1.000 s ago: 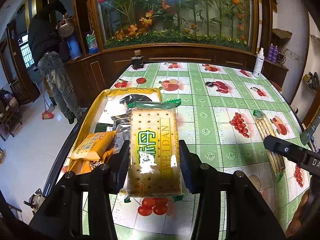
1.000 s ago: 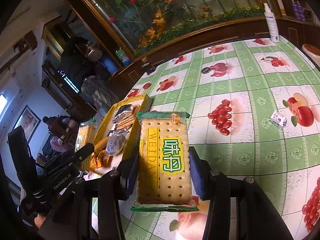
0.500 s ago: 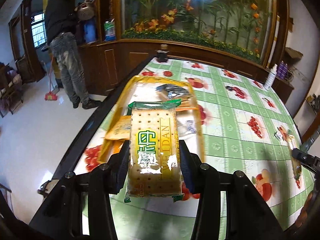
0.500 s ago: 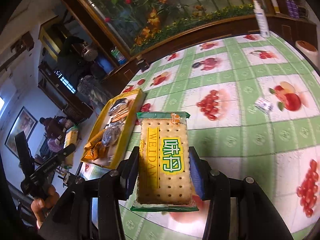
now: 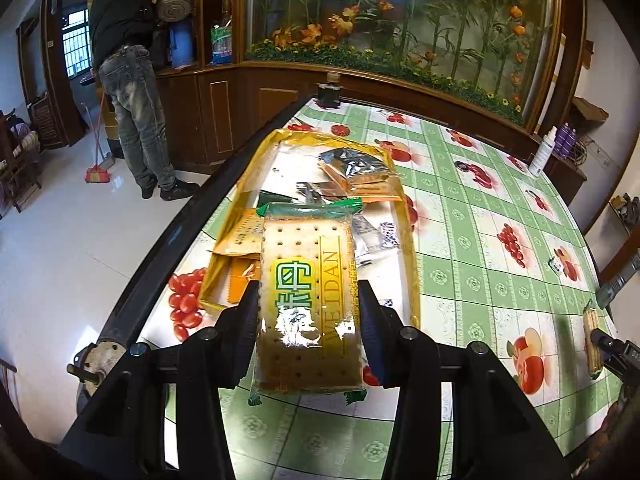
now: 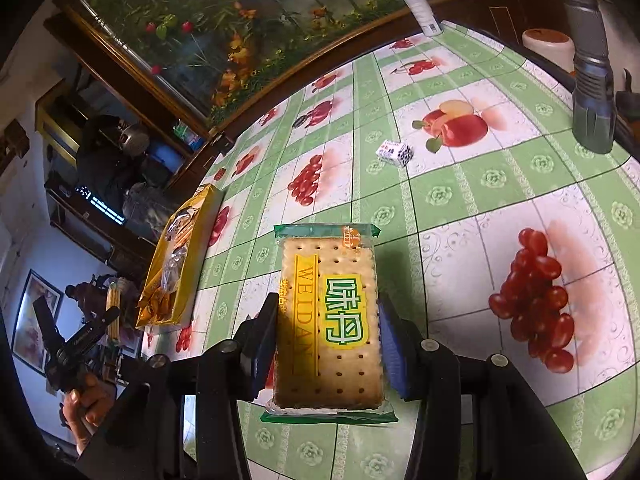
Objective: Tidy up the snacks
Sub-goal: 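Carry both WEIDAN cracker packs up and over to the yellow-rimmed tray, then lower both cracker packs into the tray and open both tools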
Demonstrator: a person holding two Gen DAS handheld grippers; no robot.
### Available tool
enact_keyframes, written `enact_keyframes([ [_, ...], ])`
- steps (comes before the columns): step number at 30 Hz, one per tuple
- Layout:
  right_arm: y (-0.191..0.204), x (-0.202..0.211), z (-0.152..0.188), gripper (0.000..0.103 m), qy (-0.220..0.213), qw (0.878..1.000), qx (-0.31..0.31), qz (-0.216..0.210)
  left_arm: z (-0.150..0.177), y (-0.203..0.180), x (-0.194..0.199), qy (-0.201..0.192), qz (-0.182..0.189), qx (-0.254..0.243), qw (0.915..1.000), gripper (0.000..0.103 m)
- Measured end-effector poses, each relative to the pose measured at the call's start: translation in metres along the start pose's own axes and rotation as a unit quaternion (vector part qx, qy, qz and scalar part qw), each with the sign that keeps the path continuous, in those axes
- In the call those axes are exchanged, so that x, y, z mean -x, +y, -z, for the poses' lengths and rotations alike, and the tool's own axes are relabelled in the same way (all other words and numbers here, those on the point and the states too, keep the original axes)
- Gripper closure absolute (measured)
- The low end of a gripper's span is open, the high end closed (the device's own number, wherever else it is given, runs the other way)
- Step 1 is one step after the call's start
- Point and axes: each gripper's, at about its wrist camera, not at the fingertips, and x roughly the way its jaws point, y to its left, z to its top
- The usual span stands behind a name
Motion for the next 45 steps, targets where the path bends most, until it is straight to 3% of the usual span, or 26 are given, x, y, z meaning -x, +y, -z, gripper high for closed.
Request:
enact_keyframes([
  [14,0.074,-0.061,0.017,0.055,0.066,0.993,0.05,-0.084,0.0,-0.01,-0.001,0.009,0.024,-0.011,0.9996,0.059],
  [30,0.126,-0.092,-0.004,0.056,0.078,0.987,0.082,-0.115,-0.003,0.001,-0.008,0.018,0.038,0.008,0.9991,0.059],
  [45,0.204,-0.154,-0.022,0.056,0.102,0.975,0.114,-0.162,-0.043,0.022,-0.038,0.025,0.058,0.04,0.9972,0.059],
])
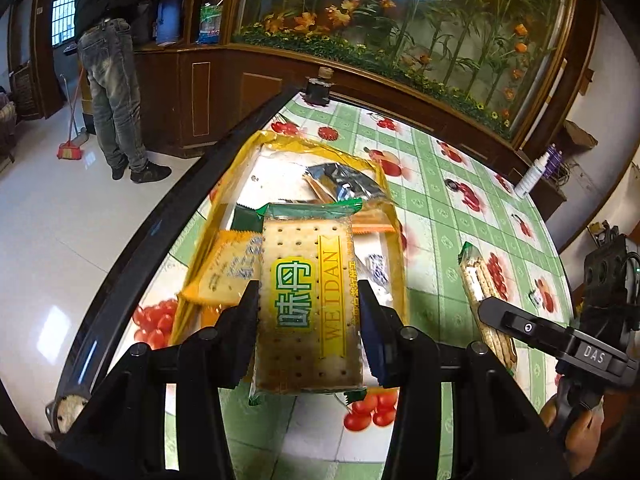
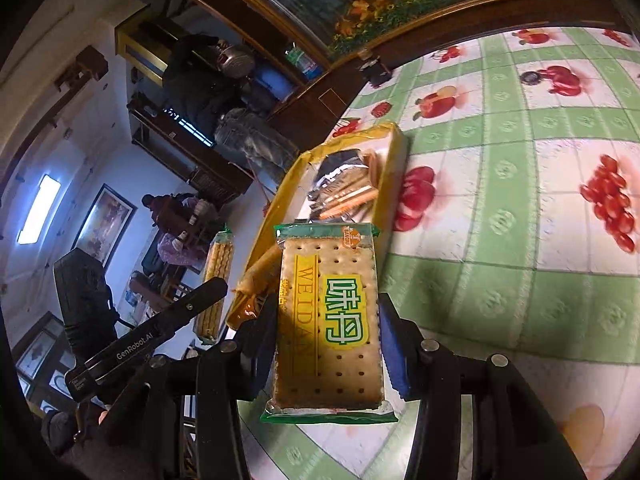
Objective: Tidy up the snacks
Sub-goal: 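Lower both cracker packs into the tray and open both tools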
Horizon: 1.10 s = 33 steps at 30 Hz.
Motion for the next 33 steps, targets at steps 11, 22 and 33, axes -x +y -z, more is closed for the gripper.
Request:
enact_keyframes([
  [11,0.021,-0.048,-0.031,0.056,0.002,1.0,-0.007,-0.02,-0.028,0.01,-0.04,0.027,-0.001,0.02,0.9995,0.059],
  [22,0.026,-0.074,-0.036,0.056,0.012,1.0,0.003,0.006,-0.031,0.017,-0.053,0.031,-0.03,0.007,0.999,0.059],
  [33,0.025,-0.103,-0.041,0.056,0.029,0.999,0.006,0.021,-0.035,0.025,-0.072,0.046,-0.032,0.015,0.9983,0.059],
])
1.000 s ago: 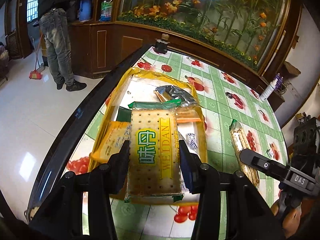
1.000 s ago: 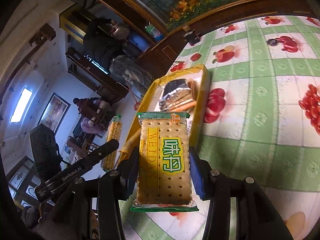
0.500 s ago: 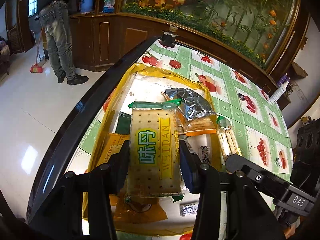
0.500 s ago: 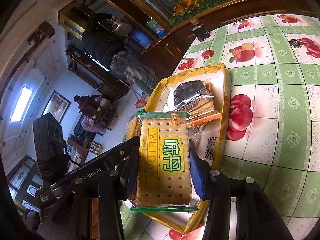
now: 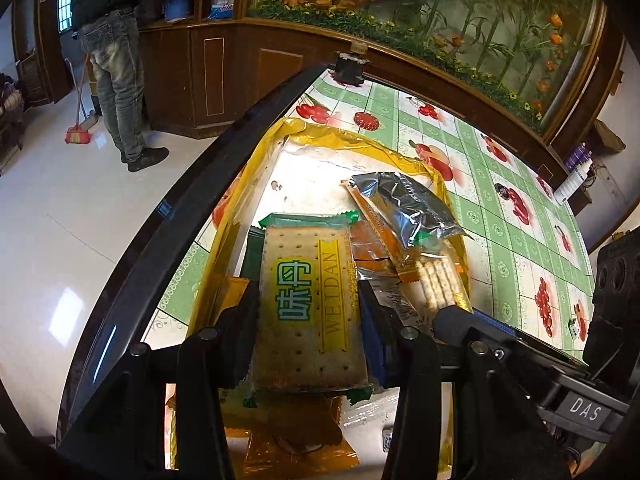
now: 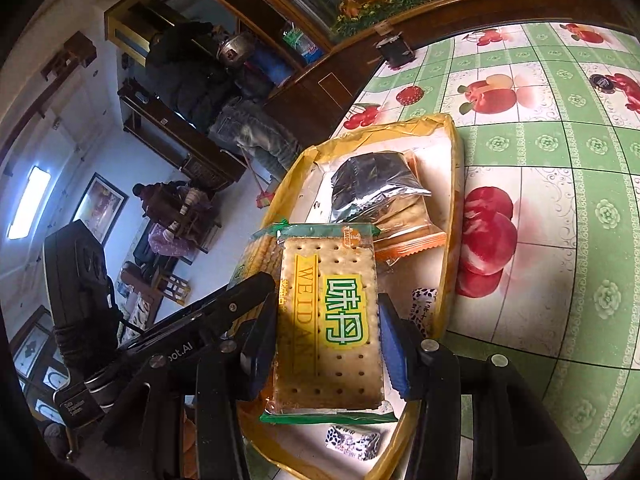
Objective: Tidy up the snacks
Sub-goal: 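Lower both cracker packs into the tray and open both tools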
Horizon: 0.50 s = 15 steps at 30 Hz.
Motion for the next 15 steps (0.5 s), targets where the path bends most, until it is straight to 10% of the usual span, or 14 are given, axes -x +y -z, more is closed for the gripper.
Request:
enact_keyframes([
  [15,-0.003,-0.016,0.0,0.052,0.011,1.0,0.001,0.016,0.0,0.001,-0.011,0.007,-0.008,-0.003,0.9999,0.058],
])
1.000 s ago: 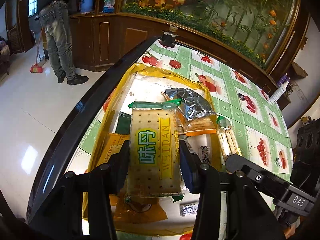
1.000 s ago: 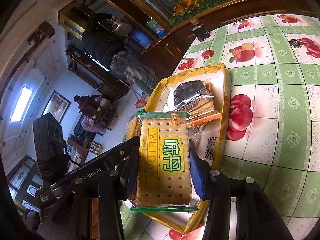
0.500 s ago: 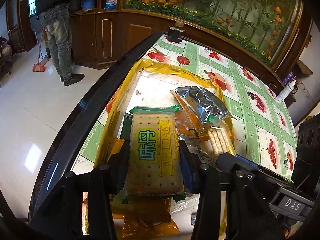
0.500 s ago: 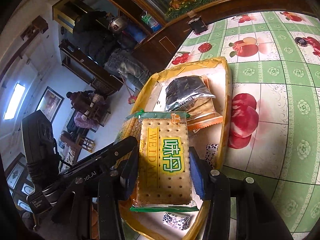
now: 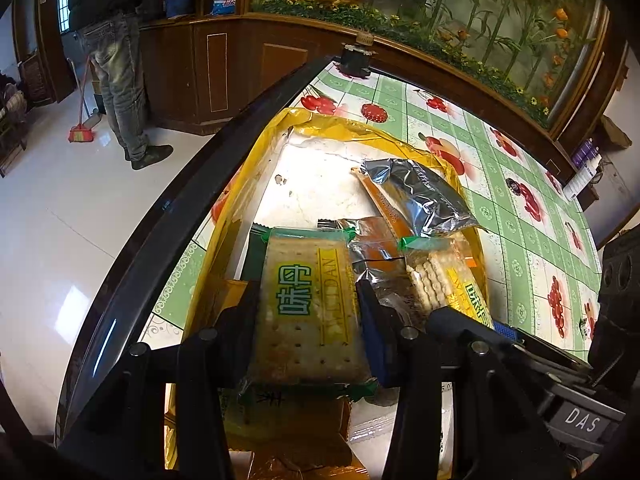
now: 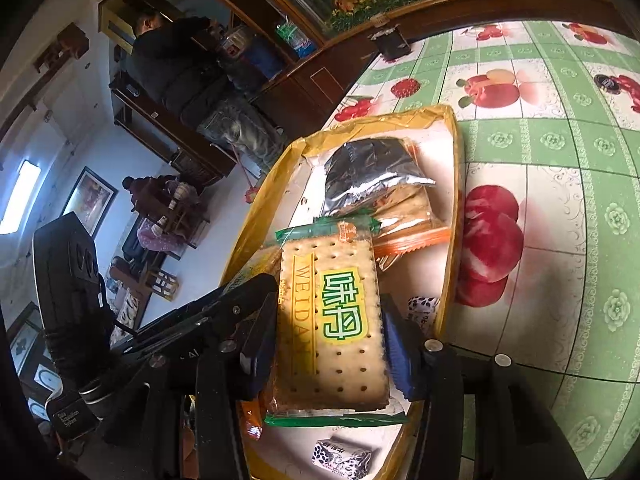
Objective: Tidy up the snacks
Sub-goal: 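Lower both cracker packs into the tray and open both tools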
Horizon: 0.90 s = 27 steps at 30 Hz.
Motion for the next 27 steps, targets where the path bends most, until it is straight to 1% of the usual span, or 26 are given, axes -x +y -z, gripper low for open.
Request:
enact_keyframes([
  [4,0.002,0.002,0.002,0.052,-0.001,1.0,-0.004,-0.001,0.0,0.003,0.003,-0.002,-0.002,0.003,1.0,0.058],
  [7,0.003,0.005,0.004,0.048,-0.002,1.0,-0.005,-0.001,0.001,0.003,0.008,-0.006,-0.009,0.003,0.9999,0.058],
  [9,0.003,0.007,0.006,0.043,-0.004,1.0,-0.004,0.002,0.002,0.002,0.013,-0.014,-0.016,0.003,0.9998,0.057],
  [11,0.004,0.011,0.007,0.039,-0.006,1.0,-0.005,0.004,0.002,0.001,0.019,-0.021,-0.025,0.003,0.9995,0.049],
  [12,0.004,0.013,0.007,0.035,-0.008,1.0,-0.005,0.007,0.003,0.0,0.022,-0.028,-0.031,0.003,0.9991,0.042],
  [14,0.004,0.02,0.008,0.032,-0.016,1.0,-0.003,0.016,0.005,-0.003,0.031,-0.043,-0.04,-0.001,0.9983,0.041],
  [18,0.004,0.037,0.012,0.03,-0.033,0.999,0.0,0.021,0.012,-0.015,0.048,-0.071,-0.057,-0.018,0.9957,0.037],
  [21,0.003,0.051,0.015,0.029,-0.043,0.999,0.002,0.025,0.017,-0.025,0.058,-0.087,-0.068,-0.033,0.9933,0.036],
  [23,0.0,0.061,0.018,0.029,-0.048,0.999,0.0,0.024,0.022,-0.032,0.065,-0.096,-0.069,-0.041,0.9921,0.036],
  [25,-0.002,0.068,0.021,0.029,-0.053,0.998,0.0,0.028,0.027,-0.039,0.072,-0.108,-0.08,-0.045,0.9899,0.029],
  [27,-0.005,0.077,0.025,0.029,-0.061,0.998,0.001,0.035,0.033,-0.044,0.077,-0.118,-0.081,-0.048,0.9885,0.028],
])
